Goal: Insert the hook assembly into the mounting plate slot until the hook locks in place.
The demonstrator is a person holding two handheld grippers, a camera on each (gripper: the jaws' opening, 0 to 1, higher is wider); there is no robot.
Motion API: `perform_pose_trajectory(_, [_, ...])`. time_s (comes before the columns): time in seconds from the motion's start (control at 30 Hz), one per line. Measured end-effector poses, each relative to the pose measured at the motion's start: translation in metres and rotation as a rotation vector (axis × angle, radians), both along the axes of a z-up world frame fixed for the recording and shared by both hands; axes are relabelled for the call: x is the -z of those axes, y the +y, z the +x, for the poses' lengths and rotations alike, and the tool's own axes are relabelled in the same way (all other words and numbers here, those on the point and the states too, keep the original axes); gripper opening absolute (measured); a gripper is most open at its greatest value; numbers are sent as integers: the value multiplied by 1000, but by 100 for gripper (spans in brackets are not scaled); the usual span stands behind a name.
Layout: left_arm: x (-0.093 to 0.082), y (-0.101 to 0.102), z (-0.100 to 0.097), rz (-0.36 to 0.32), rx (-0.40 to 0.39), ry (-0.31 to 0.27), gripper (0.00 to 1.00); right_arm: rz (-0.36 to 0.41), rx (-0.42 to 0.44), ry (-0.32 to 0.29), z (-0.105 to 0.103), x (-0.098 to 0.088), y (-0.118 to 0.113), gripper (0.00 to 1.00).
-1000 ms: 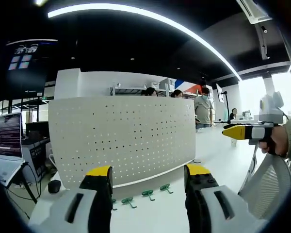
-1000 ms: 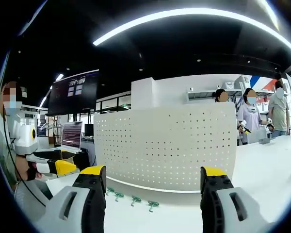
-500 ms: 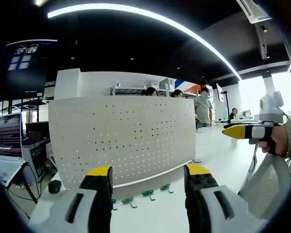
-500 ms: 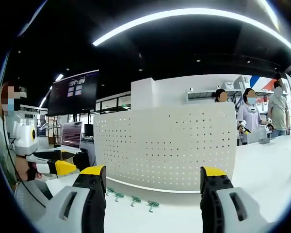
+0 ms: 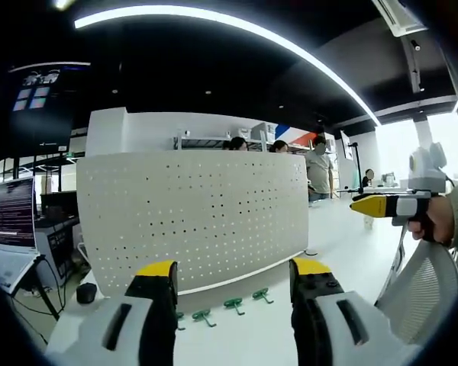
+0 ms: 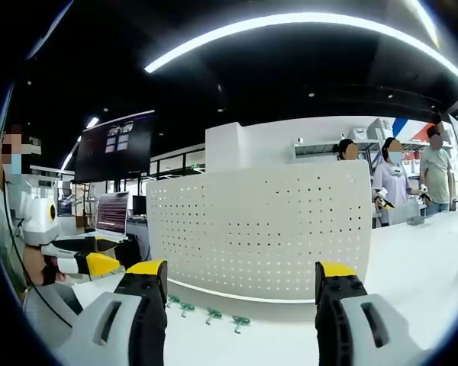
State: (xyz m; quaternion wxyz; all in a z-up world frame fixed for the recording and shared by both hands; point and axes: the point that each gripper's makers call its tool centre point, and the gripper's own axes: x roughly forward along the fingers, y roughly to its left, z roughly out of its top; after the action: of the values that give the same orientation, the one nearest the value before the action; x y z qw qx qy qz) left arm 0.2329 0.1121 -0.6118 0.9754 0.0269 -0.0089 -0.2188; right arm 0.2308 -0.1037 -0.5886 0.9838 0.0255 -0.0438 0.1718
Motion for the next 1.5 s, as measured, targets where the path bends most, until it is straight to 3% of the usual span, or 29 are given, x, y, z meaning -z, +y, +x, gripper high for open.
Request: perform_pose_trajectory(1.5, [4,-3,0,24,12,20,60,-1,-5,6,0,2,0,77])
